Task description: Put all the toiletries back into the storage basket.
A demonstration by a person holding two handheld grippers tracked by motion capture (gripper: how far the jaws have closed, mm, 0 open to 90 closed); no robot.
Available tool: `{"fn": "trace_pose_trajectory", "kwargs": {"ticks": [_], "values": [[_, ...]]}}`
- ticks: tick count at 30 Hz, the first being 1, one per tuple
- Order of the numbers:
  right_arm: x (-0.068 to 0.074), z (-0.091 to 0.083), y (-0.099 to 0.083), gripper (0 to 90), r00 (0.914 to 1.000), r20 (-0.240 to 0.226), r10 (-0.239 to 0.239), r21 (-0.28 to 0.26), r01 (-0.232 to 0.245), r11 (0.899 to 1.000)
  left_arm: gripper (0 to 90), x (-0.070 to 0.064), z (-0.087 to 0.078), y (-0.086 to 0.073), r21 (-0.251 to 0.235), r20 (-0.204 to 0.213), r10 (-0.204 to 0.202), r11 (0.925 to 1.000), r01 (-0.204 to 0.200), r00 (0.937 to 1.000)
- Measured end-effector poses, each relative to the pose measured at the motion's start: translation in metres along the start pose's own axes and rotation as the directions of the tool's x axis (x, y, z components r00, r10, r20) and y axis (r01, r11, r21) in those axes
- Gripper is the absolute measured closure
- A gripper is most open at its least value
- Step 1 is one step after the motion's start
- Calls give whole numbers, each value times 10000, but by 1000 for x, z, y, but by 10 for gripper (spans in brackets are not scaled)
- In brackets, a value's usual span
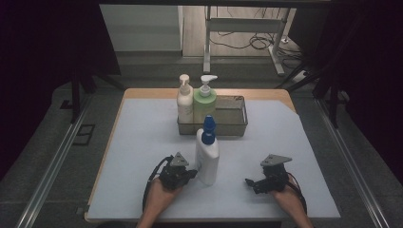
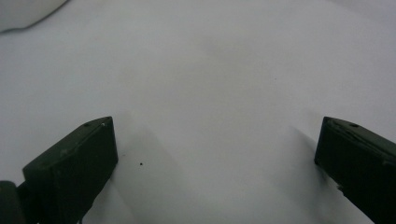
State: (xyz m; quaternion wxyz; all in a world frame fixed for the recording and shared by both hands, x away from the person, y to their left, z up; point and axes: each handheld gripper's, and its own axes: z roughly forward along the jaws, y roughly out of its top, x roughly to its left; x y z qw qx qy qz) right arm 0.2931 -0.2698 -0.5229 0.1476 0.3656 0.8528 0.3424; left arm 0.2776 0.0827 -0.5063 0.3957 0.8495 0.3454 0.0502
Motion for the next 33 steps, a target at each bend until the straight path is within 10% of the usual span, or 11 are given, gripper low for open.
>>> {"fn": "trace_pose_trajectory", "kwargs": {"ticks": [11, 22, 33], "values": [[0, 0, 0, 0, 10000, 10, 4, 17, -4, 10000, 895, -19, 14, 7, 143, 767, 528, 9984, -541, 9957], [0, 0, 0, 0, 10000, 14, 31, 35, -31, 10000, 893, -27, 17, 12, 77, 640, 806, 9967, -813, 9947], [1, -1, 2, 0, 9999, 31, 100, 186, -100, 9998, 654, -21, -2, -2, -4, 127, 573, 9984, -573, 9983]]}}
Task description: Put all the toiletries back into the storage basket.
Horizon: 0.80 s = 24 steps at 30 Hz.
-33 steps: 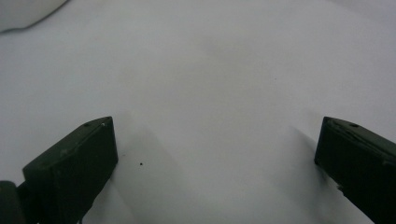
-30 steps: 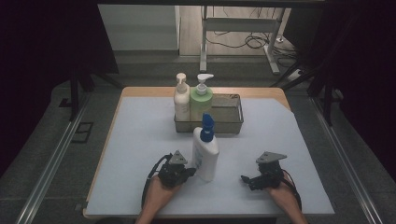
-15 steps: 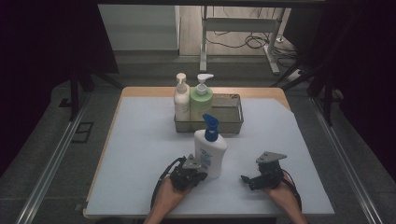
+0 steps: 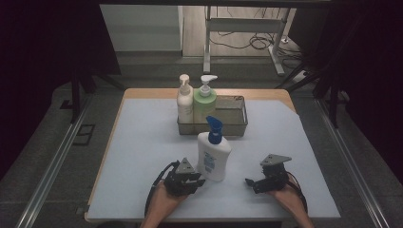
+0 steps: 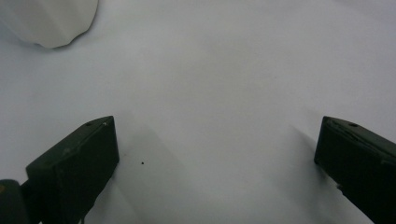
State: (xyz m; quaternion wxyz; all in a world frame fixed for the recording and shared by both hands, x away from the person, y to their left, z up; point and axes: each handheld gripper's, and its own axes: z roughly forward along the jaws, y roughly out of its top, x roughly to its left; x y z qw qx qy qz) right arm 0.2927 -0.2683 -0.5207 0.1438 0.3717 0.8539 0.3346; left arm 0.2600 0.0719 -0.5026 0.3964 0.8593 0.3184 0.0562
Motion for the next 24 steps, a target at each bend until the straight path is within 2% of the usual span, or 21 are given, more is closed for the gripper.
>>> {"fn": "trace_pose_trajectory", "kwargs": {"ticks": [7, 11, 16, 20, 24], "values": [[1, -2, 0, 4, 9998, -155, -138, 46, 139, 9999, 479, 3, -8, -9, -5, -810, -5, 10000, 5, 9967], [2, -5, 1, 4, 9995, -233, -195, -35, 195, 9998, 372, 5, -12, -16, 51, -1296, -147, 9999, 155, 9915], [5, -10, 5, 0, 9984, -455, -349, -316, 335, 9989, 238, 11, -20, -26, -6, -1568, -618, 9980, 625, 9857], [8, -15, 10, 0, 9969, -686, -392, -552, 354, 9978, 145, 14, -26, -32, -74, -1842, -919, 9957, 921, 9786], [11, -20, 16, 0, 9955, -825, -473, -701, 415, 9967, 122, 16, -30, -38, -88, -2053, -993, 9950, 996, 9736]]}}
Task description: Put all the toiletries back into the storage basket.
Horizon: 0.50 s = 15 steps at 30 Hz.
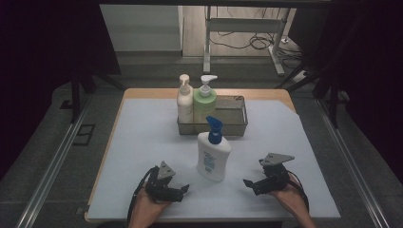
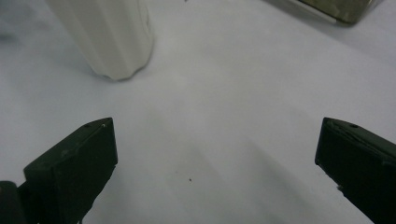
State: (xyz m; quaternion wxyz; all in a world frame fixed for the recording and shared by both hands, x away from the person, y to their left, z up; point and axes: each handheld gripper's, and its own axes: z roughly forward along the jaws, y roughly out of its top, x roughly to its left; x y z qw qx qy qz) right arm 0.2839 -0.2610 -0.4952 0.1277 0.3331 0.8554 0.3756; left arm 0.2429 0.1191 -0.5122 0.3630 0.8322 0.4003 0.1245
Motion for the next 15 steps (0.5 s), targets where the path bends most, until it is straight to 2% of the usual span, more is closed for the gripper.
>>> {"fn": "trace_pose_trajectory", "kwargs": {"ticks": [4, 11, 15], "values": [[4, -3, 6, 0, 9999, -161, -64, -117, 62, 9999, 119, 3, 1, -3, 127, -317, 50, 9999, -46, 9995], [11, -6, 19, 0, 9984, -376, -415, -242, 406, 9989, 106, 4, 6, -7, 351, -435, 136, 9993, -121, 9990], [13, -9, 27, 0, 9969, -717, -325, -477, 291, 9984, 105, 3, 7, -7, 364, -526, 240, 9991, -221, 9983]]}}
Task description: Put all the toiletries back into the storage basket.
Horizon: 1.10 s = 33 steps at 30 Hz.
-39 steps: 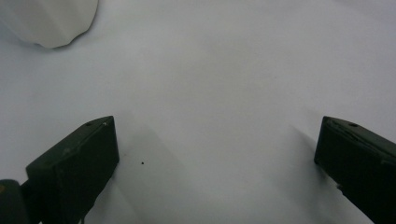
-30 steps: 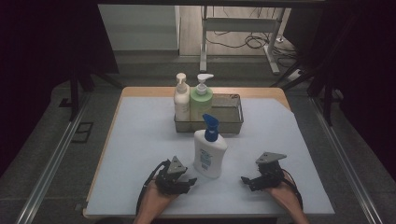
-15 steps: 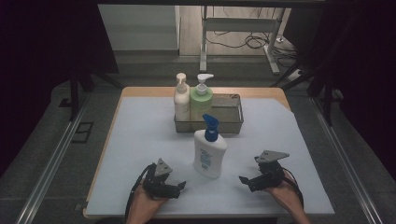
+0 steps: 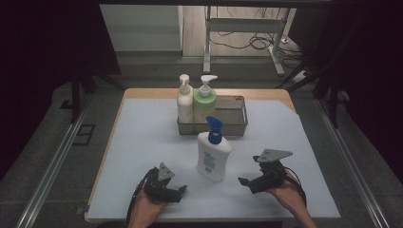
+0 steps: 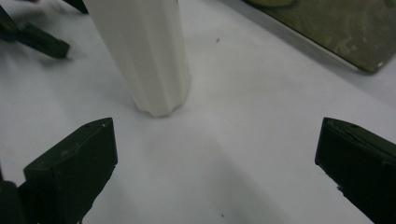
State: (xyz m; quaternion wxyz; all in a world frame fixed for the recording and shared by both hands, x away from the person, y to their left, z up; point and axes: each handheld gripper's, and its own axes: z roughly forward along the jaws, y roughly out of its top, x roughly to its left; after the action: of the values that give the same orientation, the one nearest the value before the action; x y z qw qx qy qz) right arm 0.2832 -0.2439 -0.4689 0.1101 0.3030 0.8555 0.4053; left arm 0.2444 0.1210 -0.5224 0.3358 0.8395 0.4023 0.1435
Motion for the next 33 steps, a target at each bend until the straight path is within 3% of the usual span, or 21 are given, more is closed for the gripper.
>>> {"fn": "trace_pose_trajectory", "kwargs": {"ticks": [19, 33], "values": [[16, 3, 40, 1, 9979, -618, -186, -238, 171, 9996, 105, -1, 0, -1, -71, -48, 17, 10000, -17, 10000], [33, 16, 74, 27, 9963, -701, -501, -451, 470, 9979, 105, -1, 1, -1, -113, -51, -30, 9999, 29, 10000]]}}
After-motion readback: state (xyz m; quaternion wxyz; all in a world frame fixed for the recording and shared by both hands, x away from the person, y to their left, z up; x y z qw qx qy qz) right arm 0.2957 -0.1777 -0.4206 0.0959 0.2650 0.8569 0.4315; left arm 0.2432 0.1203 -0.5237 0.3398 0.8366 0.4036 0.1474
